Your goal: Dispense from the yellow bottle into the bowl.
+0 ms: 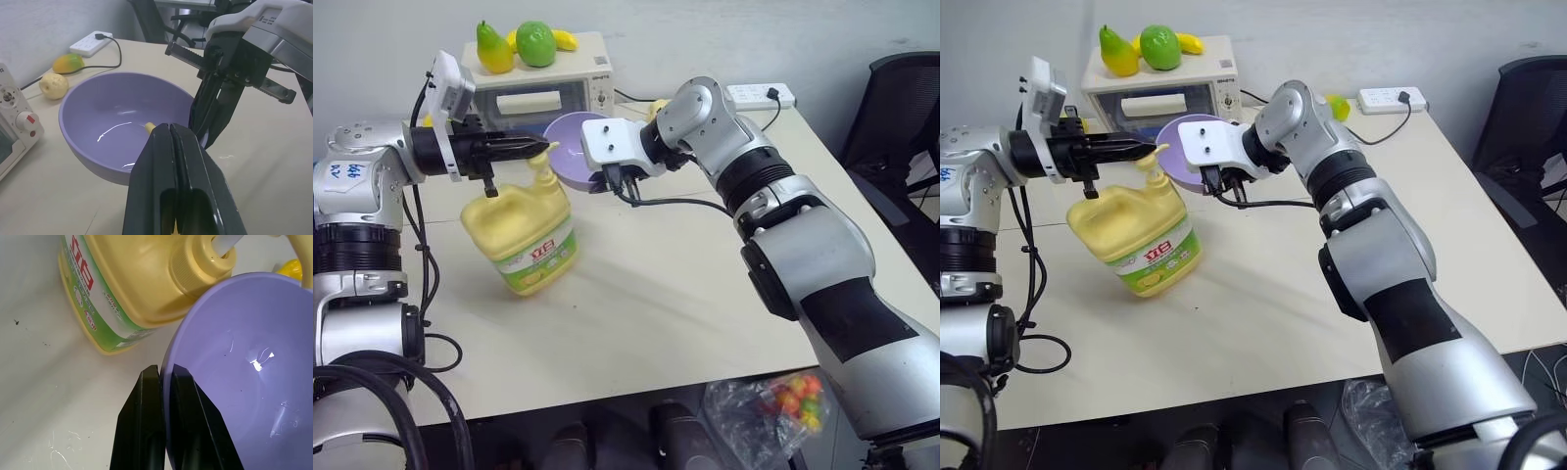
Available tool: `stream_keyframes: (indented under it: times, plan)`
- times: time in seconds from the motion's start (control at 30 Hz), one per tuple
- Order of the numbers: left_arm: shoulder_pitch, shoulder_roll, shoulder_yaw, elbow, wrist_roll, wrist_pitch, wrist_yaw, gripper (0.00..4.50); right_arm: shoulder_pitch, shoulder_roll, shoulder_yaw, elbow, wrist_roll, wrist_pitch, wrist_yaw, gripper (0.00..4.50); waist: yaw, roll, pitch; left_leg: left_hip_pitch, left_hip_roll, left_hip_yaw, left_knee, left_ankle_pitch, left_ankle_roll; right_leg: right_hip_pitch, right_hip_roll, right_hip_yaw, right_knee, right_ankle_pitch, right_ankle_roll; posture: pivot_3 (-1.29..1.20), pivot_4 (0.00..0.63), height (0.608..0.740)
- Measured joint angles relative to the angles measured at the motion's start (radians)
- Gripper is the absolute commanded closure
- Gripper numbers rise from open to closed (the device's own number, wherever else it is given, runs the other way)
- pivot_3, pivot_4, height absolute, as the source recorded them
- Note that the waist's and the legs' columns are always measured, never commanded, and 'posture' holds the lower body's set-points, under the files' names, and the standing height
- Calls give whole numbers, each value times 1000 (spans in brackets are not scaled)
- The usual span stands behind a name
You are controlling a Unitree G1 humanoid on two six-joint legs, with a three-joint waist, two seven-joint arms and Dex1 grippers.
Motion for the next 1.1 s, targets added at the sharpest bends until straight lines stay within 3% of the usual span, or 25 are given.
stream_keyframes:
  times: [0.13, 0.63, 1.1]
  plan:
    - [-9, 14, -16, 12, 1, 1, -52, 4473, 0, 0, -4, 0, 1, 1, 10, 4500, 0, 0, 0, 1, 0, 0, 0, 0, 0, 2, 0, 0, 0, 0, 0, 0, 150, 740]
    - [-216, -5, -87, 390, 98, -126, -138, 4473, 0, 0, -34, 0, 12, 3, 34, 4500, 0, 0, -1, 3, 0, 0, 0, 0, 0, 2, 0, 0, 1, 0, 0, 0, 150, 740]
    - [-194, 9, -94, 351, 116, -101, -204, 4473, 0, 2, -34, -1, 13, 2, 51, 4500, -2, 3, -4, 3, 0, 0, 0, 0, 0, 2, 0, 0, 1, 0, 0, 0, 150, 740]
